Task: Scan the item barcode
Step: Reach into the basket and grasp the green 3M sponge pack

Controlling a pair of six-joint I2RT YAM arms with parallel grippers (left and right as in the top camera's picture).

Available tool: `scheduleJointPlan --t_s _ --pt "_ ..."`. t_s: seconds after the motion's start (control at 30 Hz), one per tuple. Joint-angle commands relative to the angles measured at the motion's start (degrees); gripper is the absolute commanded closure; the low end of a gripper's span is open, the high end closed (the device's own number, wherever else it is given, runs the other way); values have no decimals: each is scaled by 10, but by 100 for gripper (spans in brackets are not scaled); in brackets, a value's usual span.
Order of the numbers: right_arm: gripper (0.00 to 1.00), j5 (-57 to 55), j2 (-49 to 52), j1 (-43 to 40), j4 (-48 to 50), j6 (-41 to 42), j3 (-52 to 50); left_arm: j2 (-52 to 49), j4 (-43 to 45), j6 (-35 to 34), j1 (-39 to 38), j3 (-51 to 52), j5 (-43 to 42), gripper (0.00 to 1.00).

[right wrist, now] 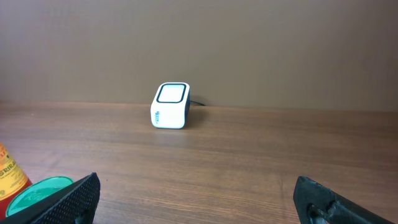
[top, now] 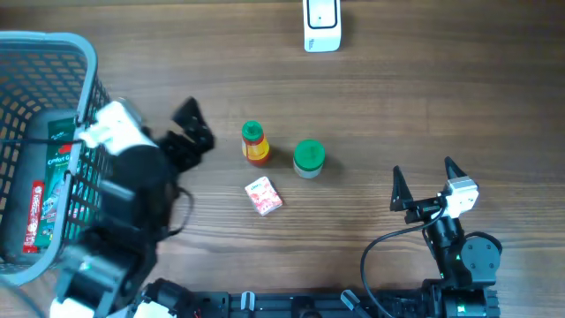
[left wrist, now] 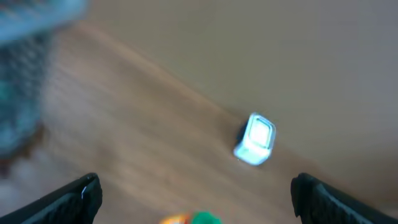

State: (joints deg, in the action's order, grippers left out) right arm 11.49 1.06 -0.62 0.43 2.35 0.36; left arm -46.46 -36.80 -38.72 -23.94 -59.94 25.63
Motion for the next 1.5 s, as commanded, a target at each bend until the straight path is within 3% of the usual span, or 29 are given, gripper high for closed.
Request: scheduleJointPlan --t_s 0.0,0.07,0.13,0.2,0.33,0.5,0.8,1.0,1.17,1.33,1.47 --pt "0 -3 -3 0 3 8 -1 -49 -75 127 126 -143 12 0" --pt "0 -3 -3 0 3 8 -1 -104 -130 137 229 -238 -7 0" --pt "0 -3 -3 0 3 8 -1 -199 -185 161 371 -361 -117 0" --pt "0 -3 -3 0 3 8 -1 -270 -215 160 456 -422 -178 0" --pt "0 -3 -3 0 3 8 -1 -387 -229 202 555 -437 -198 0" --pt "0 -3 -3 0 3 8 -1 -496 -243 342 564 -436 -198 0" --pt "0 -3 -3 0 3 8 -1 -642 -365 392 563 -410 -198 0" --pt "0 -3 -3 0 3 8 -1 -648 -314 511 563 -295 -199 0" --pt "0 -3 -3 0 3 8 -1 -649 -276 563 563 -224 -192 0" --pt "0 -3 -3 0 3 8 -1 -649 -242 565 563 -221 -89 0" --pt "0 -3 -3 0 3 8 -1 -649 -212 563 563 -221 -78 0"
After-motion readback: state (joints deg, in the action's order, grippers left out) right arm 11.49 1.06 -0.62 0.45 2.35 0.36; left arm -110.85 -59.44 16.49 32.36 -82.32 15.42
